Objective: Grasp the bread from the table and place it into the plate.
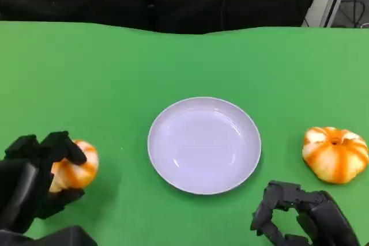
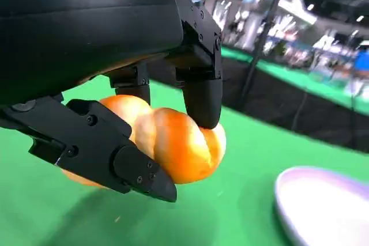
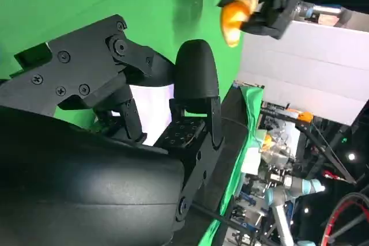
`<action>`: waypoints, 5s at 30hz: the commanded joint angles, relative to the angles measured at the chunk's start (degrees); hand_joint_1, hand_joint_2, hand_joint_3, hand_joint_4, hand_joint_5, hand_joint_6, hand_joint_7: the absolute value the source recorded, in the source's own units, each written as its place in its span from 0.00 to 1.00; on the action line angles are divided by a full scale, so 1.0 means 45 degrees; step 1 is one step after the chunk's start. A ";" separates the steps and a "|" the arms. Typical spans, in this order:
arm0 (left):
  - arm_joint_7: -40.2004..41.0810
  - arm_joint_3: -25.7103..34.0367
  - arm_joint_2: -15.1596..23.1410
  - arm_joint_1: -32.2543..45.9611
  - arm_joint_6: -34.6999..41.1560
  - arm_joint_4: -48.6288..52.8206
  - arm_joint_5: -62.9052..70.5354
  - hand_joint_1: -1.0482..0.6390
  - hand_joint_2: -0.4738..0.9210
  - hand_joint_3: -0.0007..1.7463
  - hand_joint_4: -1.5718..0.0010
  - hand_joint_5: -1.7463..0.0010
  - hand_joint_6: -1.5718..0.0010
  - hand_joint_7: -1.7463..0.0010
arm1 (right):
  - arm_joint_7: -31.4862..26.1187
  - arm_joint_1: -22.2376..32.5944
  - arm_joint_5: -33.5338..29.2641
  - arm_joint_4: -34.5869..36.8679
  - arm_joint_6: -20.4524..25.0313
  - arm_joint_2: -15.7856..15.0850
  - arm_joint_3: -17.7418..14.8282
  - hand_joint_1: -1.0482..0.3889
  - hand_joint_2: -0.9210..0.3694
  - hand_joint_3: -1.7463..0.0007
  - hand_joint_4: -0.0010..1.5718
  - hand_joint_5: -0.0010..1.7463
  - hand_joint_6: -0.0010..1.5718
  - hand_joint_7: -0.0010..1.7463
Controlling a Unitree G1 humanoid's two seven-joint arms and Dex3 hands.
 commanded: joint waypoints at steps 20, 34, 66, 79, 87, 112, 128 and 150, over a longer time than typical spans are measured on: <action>-0.2338 -0.0883 -0.1390 -0.0634 0.0571 -0.4084 0.0842 0.61 0.89 0.00 0.59 0.00 0.65 0.00 | -0.0198 -0.0190 -0.0225 0.0344 -0.0208 0.0026 0.0013 0.57 0.23 0.50 0.51 0.91 0.51 0.74; -0.3221 -0.1781 -0.2105 -0.2381 0.0576 -0.3595 0.1025 0.60 0.90 0.00 0.62 0.00 0.66 0.00 | -0.0337 -0.0285 -0.0350 0.0525 -0.0253 0.0082 0.0064 0.56 0.20 0.52 0.49 0.92 0.51 0.75; -0.2440 -0.3675 -0.3251 -0.6671 -0.1941 0.5042 0.0690 0.58 0.90 0.01 0.64 0.00 0.66 0.03 | -0.0582 -0.0158 -0.0591 0.0273 -0.0053 0.0262 0.0478 0.58 0.20 0.52 0.51 0.89 0.50 0.75; -0.2877 -0.4159 -0.3610 -0.7865 -0.2499 0.6714 0.0290 0.59 0.89 0.00 0.64 0.00 0.63 0.07 | -0.0615 -0.0169 -0.0668 0.0361 -0.0182 0.0271 0.0540 0.56 0.20 0.52 0.50 0.90 0.51 0.74; -0.2868 -0.4428 -0.3738 -0.8211 -0.2578 0.7010 0.0338 0.59 0.88 0.00 0.65 0.00 0.61 0.09 | -0.0545 -0.0247 -0.0509 0.0597 -0.0286 0.0310 0.0579 0.56 0.20 0.53 0.51 0.88 0.52 0.73; -0.5106 -0.4458 -0.3620 -0.8159 -0.1795 0.6849 -0.0430 0.32 1.00 0.05 0.54 1.00 0.58 1.00 | -0.0684 -0.0331 -0.0628 0.0725 -0.0551 0.0338 0.0586 0.57 0.21 0.52 0.50 0.87 0.51 0.73; -0.7031 -0.3745 -0.3536 -0.7746 -0.1927 0.6173 -0.2310 0.13 1.00 0.43 0.77 1.00 0.79 1.00 | -0.0786 -0.0252 -0.0757 0.0556 -0.0386 0.0366 0.0625 0.56 0.21 0.51 0.51 0.88 0.51 0.73; -0.9633 -0.0418 -0.3927 -0.4923 -0.2097 0.1999 -0.8977 0.11 1.00 0.38 0.70 0.99 0.74 0.99 | -0.0656 -0.0369 -0.0561 0.0870 -0.0568 0.0333 0.0581 0.57 0.21 0.52 0.51 0.90 0.51 0.75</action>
